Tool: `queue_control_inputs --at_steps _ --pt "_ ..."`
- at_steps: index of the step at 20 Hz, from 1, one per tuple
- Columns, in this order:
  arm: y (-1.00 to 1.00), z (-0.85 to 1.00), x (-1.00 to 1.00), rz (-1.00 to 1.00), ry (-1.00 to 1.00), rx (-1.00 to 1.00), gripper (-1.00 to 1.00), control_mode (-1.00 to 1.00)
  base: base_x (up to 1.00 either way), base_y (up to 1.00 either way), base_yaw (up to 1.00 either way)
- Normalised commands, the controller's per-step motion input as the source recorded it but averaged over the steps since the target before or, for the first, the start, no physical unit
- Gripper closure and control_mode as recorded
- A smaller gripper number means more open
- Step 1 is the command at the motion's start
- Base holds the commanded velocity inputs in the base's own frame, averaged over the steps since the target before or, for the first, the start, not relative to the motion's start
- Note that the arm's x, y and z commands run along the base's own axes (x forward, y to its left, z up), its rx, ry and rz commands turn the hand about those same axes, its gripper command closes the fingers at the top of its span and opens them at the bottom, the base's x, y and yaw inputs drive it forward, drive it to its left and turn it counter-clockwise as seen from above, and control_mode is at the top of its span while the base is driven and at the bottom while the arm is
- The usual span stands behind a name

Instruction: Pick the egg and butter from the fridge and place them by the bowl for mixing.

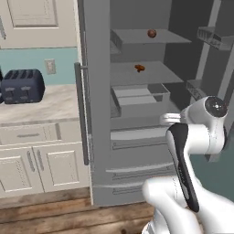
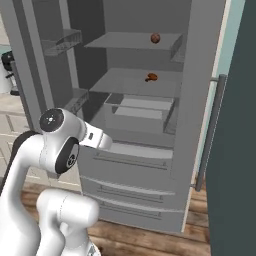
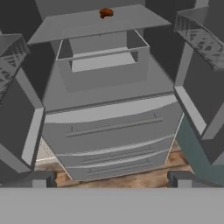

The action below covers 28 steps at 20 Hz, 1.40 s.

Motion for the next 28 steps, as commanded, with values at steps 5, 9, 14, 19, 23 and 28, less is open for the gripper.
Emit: queue_control_inputs --at_steps 5,9,14,19,23,28 --pt "0.00 0.00 0.00 0.00 0.00 0.00 -1.00 1.00 0.30 -0.19 0.01" --pt "0.00 0.00 0.00 0.00 0.00 0.00 -1.00 1.00 0.39 -0.05 0.00" --pt "0.00 0.00 0.00 0.00 0.00 0.00 -1.00 1.00 0.52 -0.06 0.00" --pt "0.00 0.00 0.00 0.00 0.00 0.00 -1.00 1.00 0.44 -0.15 0.00" --pt "0.00 0.00 0.00 0.00 0.00 0.00 -1.00 1.00 0.46 -0.21 0.00" --pt "0.00 0.00 0.00 0.00 0.00 0.00 -1.00 1.00 0.40 -0.24 0.00"
